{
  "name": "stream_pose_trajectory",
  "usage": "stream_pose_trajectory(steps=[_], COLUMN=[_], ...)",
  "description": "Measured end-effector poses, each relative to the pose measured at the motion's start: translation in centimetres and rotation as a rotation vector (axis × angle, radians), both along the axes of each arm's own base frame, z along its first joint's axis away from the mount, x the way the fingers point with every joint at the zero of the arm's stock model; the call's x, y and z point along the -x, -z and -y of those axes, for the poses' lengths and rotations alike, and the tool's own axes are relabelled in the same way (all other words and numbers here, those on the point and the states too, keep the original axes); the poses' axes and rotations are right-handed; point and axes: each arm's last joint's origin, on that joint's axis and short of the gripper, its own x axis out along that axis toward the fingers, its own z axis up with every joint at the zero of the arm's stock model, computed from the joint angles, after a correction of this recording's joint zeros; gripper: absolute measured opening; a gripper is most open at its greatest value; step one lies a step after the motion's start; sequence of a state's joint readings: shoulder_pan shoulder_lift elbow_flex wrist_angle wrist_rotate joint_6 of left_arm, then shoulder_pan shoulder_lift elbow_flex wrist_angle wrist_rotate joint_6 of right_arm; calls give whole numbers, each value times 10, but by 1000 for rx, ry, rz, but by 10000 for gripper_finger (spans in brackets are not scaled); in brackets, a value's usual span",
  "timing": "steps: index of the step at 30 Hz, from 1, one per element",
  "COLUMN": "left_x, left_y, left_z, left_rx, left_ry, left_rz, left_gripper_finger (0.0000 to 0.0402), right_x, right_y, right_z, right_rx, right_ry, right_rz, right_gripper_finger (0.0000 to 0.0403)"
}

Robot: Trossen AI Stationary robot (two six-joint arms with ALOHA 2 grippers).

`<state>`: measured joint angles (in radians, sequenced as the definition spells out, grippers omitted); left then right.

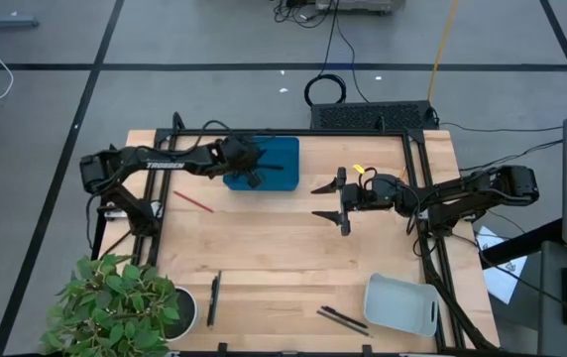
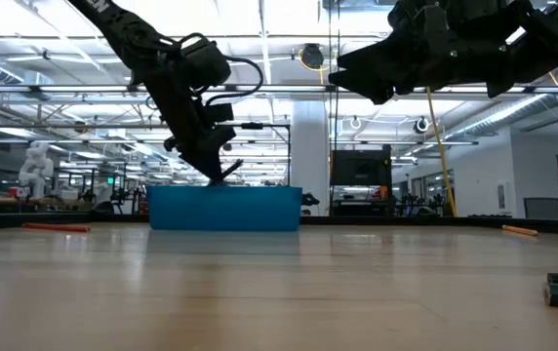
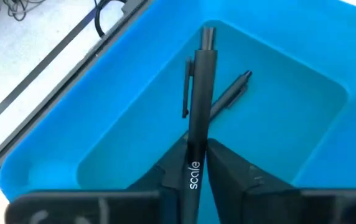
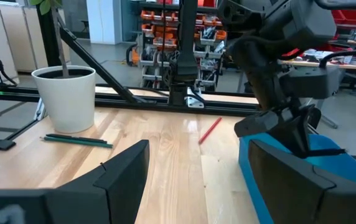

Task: Sort pens & pencils
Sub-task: Put the top left black pen into the blue bin, then put the right black pen into the blue bin

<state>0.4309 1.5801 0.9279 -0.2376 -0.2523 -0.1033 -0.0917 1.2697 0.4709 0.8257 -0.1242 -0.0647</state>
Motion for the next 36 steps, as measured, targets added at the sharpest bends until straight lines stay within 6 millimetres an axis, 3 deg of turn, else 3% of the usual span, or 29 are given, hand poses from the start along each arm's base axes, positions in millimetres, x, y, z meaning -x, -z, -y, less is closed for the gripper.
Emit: stream_pose_trajectory(steps=[10, 14, 21, 24, 29, 36], left_x=[1, 4, 6, 11, 27, 52], left_y=[0, -16, -62, -67, -51, -19], left_z=[0, 5, 49, 76, 110, 129], left_rx=[-8, 19, -71, -138, -209, -268], left_ry=[17, 59, 223, 327, 450, 533], left_rz=[-15, 63, 315, 473, 704, 862], left_gripper_finger=[168, 191, 179, 162, 141, 132], right_x=[0, 0, 0, 0, 0, 0], right_y=[0, 0, 0, 0, -1, -3], right_z=[0, 0, 0, 0, 0, -1], right_rx=[0, 0, 0, 0, -22, -23], right_ry=[0, 0, 0, -2, -1, -4], right_rz=[0, 0, 0, 0, 11, 24], right_gripper_finger=[263, 263, 263, 263, 263, 263])
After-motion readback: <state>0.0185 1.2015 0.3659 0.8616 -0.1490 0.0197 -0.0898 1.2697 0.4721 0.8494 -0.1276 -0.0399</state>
